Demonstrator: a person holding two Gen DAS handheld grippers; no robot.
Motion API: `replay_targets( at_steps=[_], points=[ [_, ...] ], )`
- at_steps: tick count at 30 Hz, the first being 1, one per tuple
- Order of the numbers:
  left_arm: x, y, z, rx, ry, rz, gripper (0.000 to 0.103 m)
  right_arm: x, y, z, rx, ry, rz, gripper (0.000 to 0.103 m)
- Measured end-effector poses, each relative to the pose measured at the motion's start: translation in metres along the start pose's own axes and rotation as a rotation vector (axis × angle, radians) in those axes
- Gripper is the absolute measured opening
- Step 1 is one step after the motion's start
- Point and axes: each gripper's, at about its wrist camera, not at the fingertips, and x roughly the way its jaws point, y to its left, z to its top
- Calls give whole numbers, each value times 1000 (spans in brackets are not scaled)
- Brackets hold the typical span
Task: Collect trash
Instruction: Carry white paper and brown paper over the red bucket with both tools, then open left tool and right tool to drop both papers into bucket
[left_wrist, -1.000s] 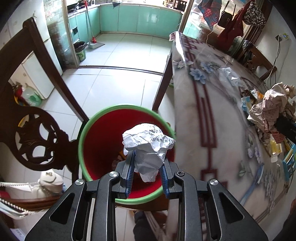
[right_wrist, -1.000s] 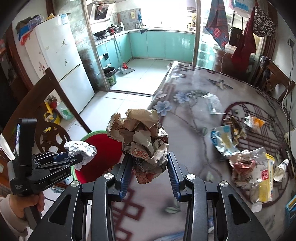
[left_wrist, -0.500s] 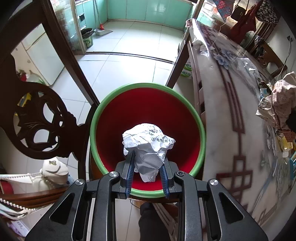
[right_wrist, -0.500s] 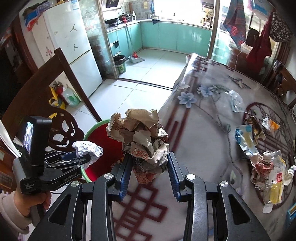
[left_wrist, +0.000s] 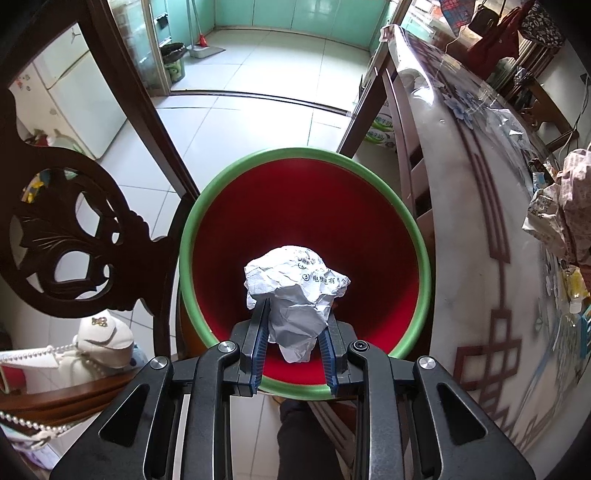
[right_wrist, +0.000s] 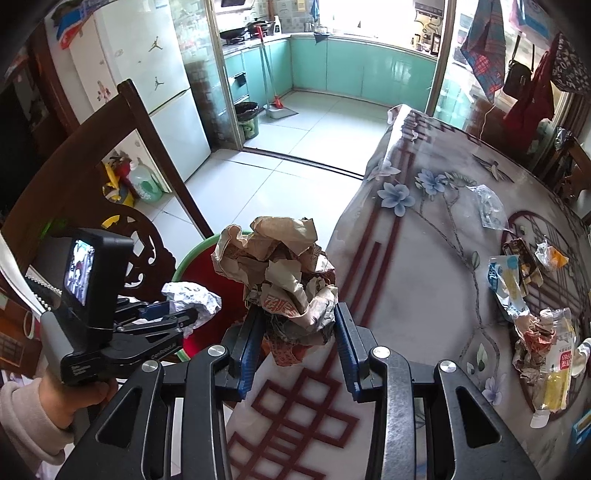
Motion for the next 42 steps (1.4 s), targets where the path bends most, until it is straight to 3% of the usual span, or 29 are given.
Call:
replay_targets(
  at_steps=[19, 24, 37, 42],
  points=[
    [-5, 15, 12, -25, -18, -11, 25, 18, 16, 5, -16, 33, 13, 37],
    [-6, 19, 12, -50, -28, -11, 42, 19, 15, 6, -8, 31, 21, 44],
    [-12, 18, 13, -73, -44, -3, 44, 15, 12, 7, -5, 22, 35, 45],
    [-15, 16, 11, -84, -55, 5, 51, 9, 11, 6, -17, 8, 82, 48]
  ],
)
